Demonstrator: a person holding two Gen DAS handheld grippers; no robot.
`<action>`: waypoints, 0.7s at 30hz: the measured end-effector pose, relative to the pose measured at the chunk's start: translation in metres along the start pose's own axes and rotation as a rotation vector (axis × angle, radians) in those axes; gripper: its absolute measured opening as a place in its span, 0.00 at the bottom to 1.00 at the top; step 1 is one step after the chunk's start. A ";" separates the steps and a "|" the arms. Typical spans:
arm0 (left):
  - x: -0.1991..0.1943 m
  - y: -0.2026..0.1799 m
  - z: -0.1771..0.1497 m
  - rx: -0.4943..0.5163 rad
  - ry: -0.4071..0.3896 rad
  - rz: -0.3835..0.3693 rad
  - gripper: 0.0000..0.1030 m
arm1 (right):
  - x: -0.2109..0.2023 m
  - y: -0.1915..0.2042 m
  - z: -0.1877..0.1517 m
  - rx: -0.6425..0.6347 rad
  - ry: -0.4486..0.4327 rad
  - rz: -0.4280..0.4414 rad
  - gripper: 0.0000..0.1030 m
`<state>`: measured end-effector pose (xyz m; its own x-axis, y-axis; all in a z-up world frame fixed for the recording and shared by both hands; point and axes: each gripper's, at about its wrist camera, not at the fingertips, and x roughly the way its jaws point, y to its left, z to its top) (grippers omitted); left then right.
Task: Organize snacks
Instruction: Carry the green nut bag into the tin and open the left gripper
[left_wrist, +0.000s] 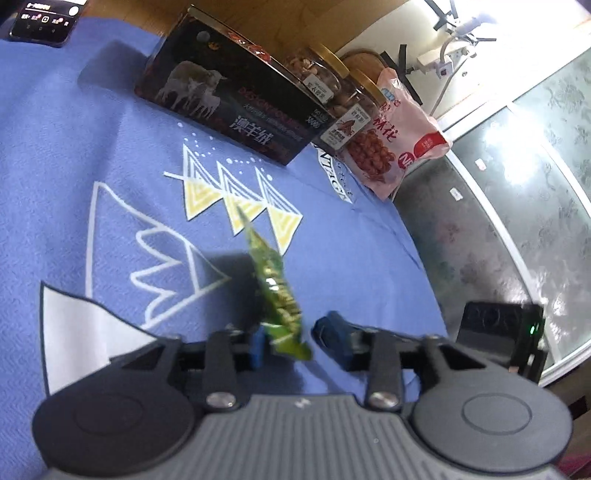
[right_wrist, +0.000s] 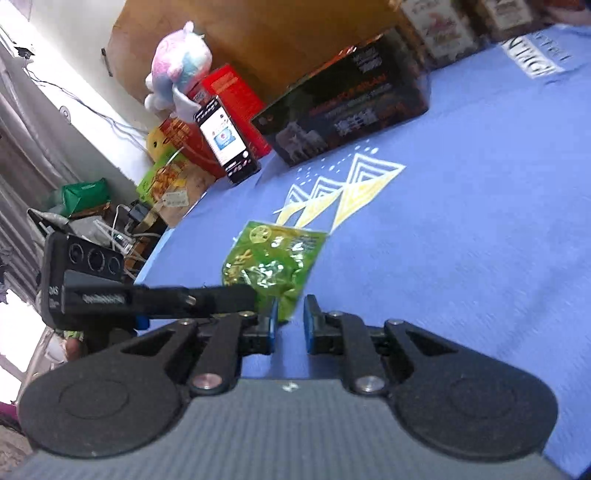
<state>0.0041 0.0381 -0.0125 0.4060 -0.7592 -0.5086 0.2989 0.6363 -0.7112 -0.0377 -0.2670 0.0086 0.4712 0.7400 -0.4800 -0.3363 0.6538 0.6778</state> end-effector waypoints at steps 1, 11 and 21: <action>0.000 -0.001 0.002 -0.006 -0.005 0.014 0.41 | -0.001 -0.001 0.001 0.007 -0.013 -0.005 0.19; 0.006 0.009 0.009 -0.103 0.024 -0.001 0.17 | 0.011 0.040 -0.017 -0.359 -0.012 -0.106 0.55; -0.004 -0.030 0.019 0.002 0.013 -0.090 0.17 | 0.007 0.042 -0.003 -0.400 -0.118 -0.137 0.41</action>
<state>0.0101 0.0245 0.0206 0.3660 -0.8149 -0.4494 0.3356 0.5660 -0.7530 -0.0508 -0.2335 0.0320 0.6154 0.6346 -0.4675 -0.5429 0.7713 0.3322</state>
